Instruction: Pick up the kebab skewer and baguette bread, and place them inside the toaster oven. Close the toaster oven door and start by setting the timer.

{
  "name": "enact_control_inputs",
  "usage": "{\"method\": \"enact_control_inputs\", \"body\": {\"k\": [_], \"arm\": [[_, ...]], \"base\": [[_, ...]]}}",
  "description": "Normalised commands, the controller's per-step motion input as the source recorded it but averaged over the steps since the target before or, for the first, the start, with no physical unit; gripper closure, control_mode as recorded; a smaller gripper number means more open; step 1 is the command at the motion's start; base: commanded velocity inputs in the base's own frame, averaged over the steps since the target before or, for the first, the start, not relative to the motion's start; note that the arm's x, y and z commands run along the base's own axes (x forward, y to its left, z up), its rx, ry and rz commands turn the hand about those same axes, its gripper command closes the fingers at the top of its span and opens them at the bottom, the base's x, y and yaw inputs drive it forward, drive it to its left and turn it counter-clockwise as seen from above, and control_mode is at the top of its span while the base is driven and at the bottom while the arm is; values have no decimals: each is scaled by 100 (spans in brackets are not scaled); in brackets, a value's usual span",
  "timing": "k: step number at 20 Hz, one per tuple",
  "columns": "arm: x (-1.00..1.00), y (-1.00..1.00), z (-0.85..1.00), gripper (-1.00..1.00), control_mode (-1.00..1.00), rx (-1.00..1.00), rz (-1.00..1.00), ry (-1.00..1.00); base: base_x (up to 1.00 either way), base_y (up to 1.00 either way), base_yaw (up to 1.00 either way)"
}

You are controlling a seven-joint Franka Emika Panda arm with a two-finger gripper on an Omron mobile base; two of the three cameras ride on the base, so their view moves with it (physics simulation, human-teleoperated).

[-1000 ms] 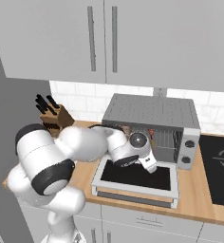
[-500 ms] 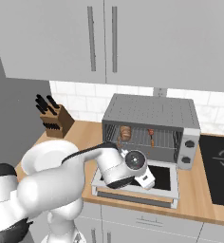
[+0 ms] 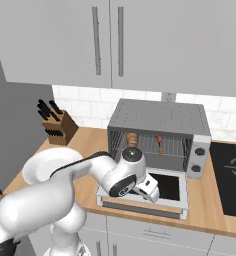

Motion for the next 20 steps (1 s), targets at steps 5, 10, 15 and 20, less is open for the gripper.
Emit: {"method": "enact_control_inputs", "body": {"k": [5,10,15,20], "arm": [[-50,0,-59,-100,-100,-3,28,24],[-46,-1,-70,-100,-100,0,22,6],[-70,0,-34,-100,-100,3,17,4],[-95,0,-8,-100,-100,1,9,0]], "base": [[0,0,0],[0,0,0],[0,0,0],[0,0,0]]}}
